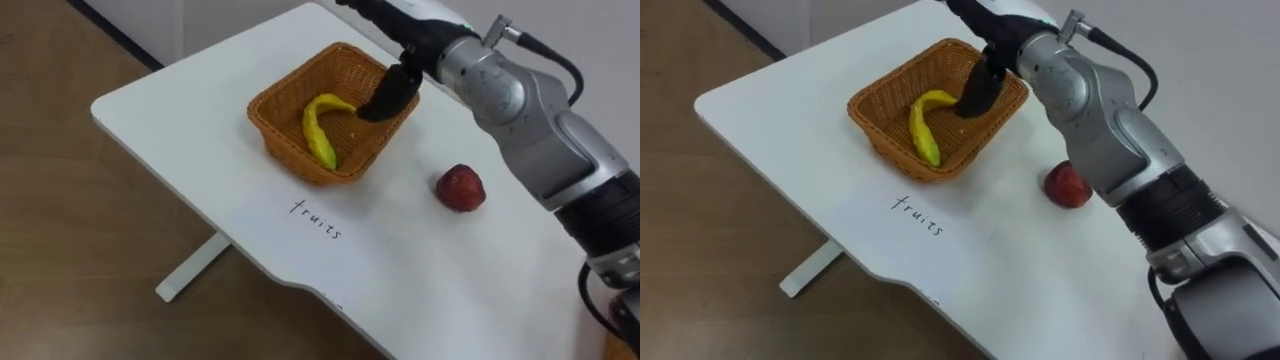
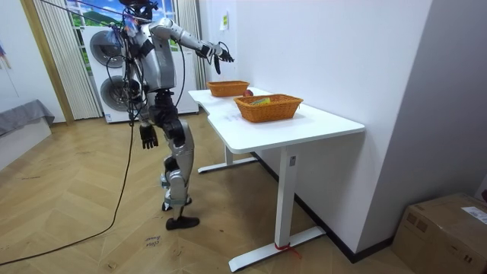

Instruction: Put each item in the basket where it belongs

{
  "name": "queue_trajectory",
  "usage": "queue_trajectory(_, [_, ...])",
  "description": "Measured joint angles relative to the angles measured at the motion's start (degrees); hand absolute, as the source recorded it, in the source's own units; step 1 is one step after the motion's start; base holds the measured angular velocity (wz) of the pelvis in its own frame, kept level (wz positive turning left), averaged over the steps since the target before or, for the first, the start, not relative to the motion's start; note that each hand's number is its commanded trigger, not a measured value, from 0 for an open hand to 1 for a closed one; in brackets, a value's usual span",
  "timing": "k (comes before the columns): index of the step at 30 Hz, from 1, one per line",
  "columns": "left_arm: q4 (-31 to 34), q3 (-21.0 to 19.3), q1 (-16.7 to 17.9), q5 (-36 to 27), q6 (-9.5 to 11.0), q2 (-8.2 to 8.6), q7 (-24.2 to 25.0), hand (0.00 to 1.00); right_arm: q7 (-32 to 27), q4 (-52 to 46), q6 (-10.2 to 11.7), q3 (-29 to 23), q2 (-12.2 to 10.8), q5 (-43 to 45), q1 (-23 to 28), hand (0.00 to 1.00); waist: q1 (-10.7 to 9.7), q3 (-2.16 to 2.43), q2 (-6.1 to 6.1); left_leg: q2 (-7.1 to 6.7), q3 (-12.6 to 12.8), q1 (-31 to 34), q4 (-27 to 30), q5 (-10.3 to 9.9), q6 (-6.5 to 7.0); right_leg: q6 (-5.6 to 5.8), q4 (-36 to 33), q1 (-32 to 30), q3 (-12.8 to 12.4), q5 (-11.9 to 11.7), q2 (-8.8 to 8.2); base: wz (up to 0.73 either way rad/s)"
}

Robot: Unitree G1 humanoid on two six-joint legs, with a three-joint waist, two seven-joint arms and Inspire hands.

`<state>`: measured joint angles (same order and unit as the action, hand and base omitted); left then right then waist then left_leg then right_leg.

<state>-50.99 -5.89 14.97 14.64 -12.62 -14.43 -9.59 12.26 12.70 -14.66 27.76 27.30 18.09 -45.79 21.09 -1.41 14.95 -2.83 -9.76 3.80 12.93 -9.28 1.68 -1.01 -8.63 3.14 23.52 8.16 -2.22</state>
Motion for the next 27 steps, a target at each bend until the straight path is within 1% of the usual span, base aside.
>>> queue_trajectory(1, [0.39, 0.04, 0.30, 0.21, -0.07, 0.24, -0.02, 0.00, -0.48, 0.32, 0.39, -1.07, -0.01, -0.99, 0.01, 0.00, -0.41, 0.22, -0.60, -0.01, 0.16, -0.04, 0.00, 0.04, 0.06, 0.00, -0.05, 0.07, -0.01, 0.00, -0.12, 0.00])
queue_trajectory(2, [0.45, 0.07, 0.37, 0.29, -0.06, 0.39, -0.02, 0.00, -0.68, 0.41, 0.41, -1.79, 0.00, -1.58, 0.03, 0.00, -0.47, 0.27, -0.98, -0.04, 0.24, -0.14, -0.02, 0.07, 0.11, 0.00, -0.08, 0.15, -0.01, 0.00, -0.17, -0.03])
queue_trajectory(4, [0.94, 0.36, 0.68, 0.81, -0.17, 0.66, -0.01, 0.00, -2.02, 0.48, 0.41, -4.54, 0.01, -3.68, 0.10, 0.00, -1.15, 0.33, -2.24, -0.15, 0.30, -0.62, -0.13, 0.17, 0.29, 0.04, -0.09, 0.62, 0.03, 0.01, -0.38, -0.02])
queue_trajectory(6, [1.56, 0.35, 1.15, 0.87, -0.36, 0.64, -0.01, 0.00, -3.21, 0.51, 0.40, -5.67, 0.01, -5.00, 0.30, 0.00, -1.84, 0.48, -2.79, -0.19, 0.34, -1.03, -0.21, 0.19, 0.32, 0.07, -0.13, 0.98, 0.10, 0.02, -0.45, -0.02])
queue_trajectory(7, [1.69, 0.39, 1.43, 0.86, -0.47, 0.71, 0.01, 0.00, -3.59, 0.70, 0.40, -6.01, 0.01, -5.54, 0.41, 0.00, -2.09, 0.46, -3.11, -0.18, 0.44, -1.50, -0.27, 0.20, 0.34, 0.09, -0.16, 1.32, 0.06, 0.03, -0.47, -0.04])
queue_trajectory(8, [1.83, 0.55, 1.50, 0.80, -0.84, 0.74, 0.04, 0.00, -4.13, 0.64, 0.39, -6.79, 0.01, -6.76, 1.08, 0.00, -2.73, 0.51, -3.29, -0.16, 0.51, -1.70, -0.22, 0.20, 0.34, 0.13, -0.09, 1.59, 0.11, 0.05, -0.48, 0.00])
queue_trajectory(10, [2.09, 0.62, 1.68, 0.75, -0.87, 0.95, 0.04, 0.00, -5.07, 0.54, 0.47, -7.70, -0.02, -9.47, 2.61, 0.00, -3.55, 0.52, -3.40, -0.19, 0.40, -2.03, -0.23, 0.19, 0.37, 0.20, -0.14, 2.02, 0.24, 0.10, -0.54, 0.06])
queue_trajectory(12, [2.09, 0.65, 1.63, 0.77, -0.87, 1.41, 0.04, 0.00, -5.30, 0.55, 0.86, -8.80, -0.08, -10.43, 4.56, 0.00, -3.70, 0.49, -3.68, -0.23, 0.41, -2.36, -0.20, 0.17, 0.40, 0.24, -0.13, 2.33, 0.16, 0.12, -0.55, -0.02])
queue_trajectory(14, [2.09, 1.16, 1.76, 0.77, -0.90, 1.82, 0.04, 0.00, -6.04, 0.57, 0.87, -9.26, -0.08, -10.81, 6.16, 0.00, -3.85, 0.69, -4.15, -0.28, 0.47, -2.52, -0.18, 0.14, 0.45, 0.26, -0.14, 2.45, 0.08, 0.13, -0.61, -0.04])
queue_trajectory(15, [2.09, 1.69, 1.83, 0.77, -0.91, 2.03, 0.06, 0.00, -6.54, 0.64, 0.87, -9.34, -0.08, -10.98, 6.78, 0.00, -3.92, 0.79, -4.54, -0.31, 0.54, -2.60, -0.19, 0.15, 0.45, 0.26, -0.15, 2.47, 0.04, 0.13, -0.63, -0.06])
queue_trajectory(17, [2.09, 2.05, 1.94, 0.75, -1.03, 2.34, 0.06, 0.00, -7.65, 0.90, 0.93, -9.46, -0.10, -11.96, 7.52, 0.00, -4.03, 0.76, -5.34, -0.26, 0.79, -2.96, -0.20, 0.15, 0.45, 0.26, -0.15, 2.73, 0.01, 0.13, -0.64, -0.07])
queue_trajectory(19, [2.17, 2.74, 2.24, 0.77, -1.19, 2.42, 0.06, 0.00, -9.83, 0.93, 0.96, -9.48, -0.20, -13.88, 9.12, 0.00, -3.82, 1.00, -6.34, -0.08, 1.28, -3.33, -0.27, 0.12, 0.46, 0.26, -0.20, 2.96, -0.55, 0.13, -0.60, -0.08])
queue_trajectory(22, [3.86, 3.02, 2.76, 0.79, -1.25, 2.70, 0.06, 0.00, -12.18, 1.22, 0.96, -9.45, -0.22, -16.47, 9.45, 0.00, -3.82, 0.86, -7.37, 0.02, 1.71, -3.18, -0.22, 0.17, 0.40, 0.26, -0.26, 2.71, -0.98, 0.13, -0.64, -0.06])
queue_trajectory(24, [5.03, 3.47, 3.12, 0.79, -1.28, 2.65, 0.02, 0.00, -13.74, 1.99, 1.02, -9.49, -0.25, -18.55, 9.42, 0.00, -3.83, 0.85, -7.71, 0.02, 1.85, -2.92, -0.23, 0.22, 0.33, 0.26, -0.26, 2.45, -1.08, 0.14, -0.69, 0.00])
queue_trajectory(27, [6.00, 4.83, 3.08, 0.78, -1.59, 2.65, -0.29, 0.00, -16.31, 4.28, 1.08, -9.58, -0.51, -20.58, 9.36, 0.00, -4.02, 1.16, -7.31, -0.08, 1.99, -1.70, -0.23, 0.58, 0.32, 0.20, -0.14, 1.30, -1.35, 0.18, -0.62, 0.02])
